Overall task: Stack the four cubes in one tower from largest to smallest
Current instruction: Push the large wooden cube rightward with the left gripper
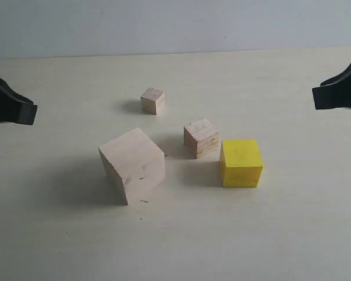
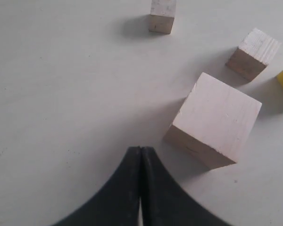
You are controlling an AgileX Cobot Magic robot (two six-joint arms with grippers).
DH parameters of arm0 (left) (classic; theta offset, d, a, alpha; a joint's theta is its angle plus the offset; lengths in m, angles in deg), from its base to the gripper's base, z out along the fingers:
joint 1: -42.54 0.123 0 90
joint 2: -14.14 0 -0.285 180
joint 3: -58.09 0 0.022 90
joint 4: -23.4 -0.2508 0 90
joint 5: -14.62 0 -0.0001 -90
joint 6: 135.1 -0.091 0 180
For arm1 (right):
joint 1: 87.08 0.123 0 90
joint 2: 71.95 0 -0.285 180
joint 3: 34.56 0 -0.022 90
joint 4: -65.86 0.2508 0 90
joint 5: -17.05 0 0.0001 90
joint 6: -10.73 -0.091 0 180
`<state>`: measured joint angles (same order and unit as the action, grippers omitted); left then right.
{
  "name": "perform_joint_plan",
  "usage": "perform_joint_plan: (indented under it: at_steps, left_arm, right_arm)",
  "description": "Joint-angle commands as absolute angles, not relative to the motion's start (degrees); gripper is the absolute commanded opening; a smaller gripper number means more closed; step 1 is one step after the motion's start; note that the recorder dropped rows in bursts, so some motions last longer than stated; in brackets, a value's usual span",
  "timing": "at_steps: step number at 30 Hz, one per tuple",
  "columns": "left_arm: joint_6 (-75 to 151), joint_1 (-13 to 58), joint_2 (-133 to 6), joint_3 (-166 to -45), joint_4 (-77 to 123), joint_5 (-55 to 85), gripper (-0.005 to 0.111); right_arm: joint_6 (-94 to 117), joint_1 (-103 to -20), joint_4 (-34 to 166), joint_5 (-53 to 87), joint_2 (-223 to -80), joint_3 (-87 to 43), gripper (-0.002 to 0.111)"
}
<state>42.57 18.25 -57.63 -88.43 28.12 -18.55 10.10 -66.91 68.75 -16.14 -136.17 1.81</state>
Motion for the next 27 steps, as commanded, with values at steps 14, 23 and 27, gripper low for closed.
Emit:
perform_joint_plan:
  at_steps: [14, 23, 27]
  left_arm:
    - [37.48, 17.76, -73.08, -88.87, 35.49, -20.3, 0.028]
    - [32.91, 17.76, -80.88, -89.39, 41.87, -21.23, 0.05]
    - [30.99, 17.76, -81.66, -90.34, 41.97, -20.98, 0.05]
  right_arm:
    - [10.73, -66.75, 68.38, -12.02, -142.71, 1.37, 0.0]
    - [10.73, -66.75, 68.23, -11.93, -148.23, 1.37, 0.0]
    - [10.73, -66.75, 68.23, -11.64, -149.1, 1.37, 0.0]
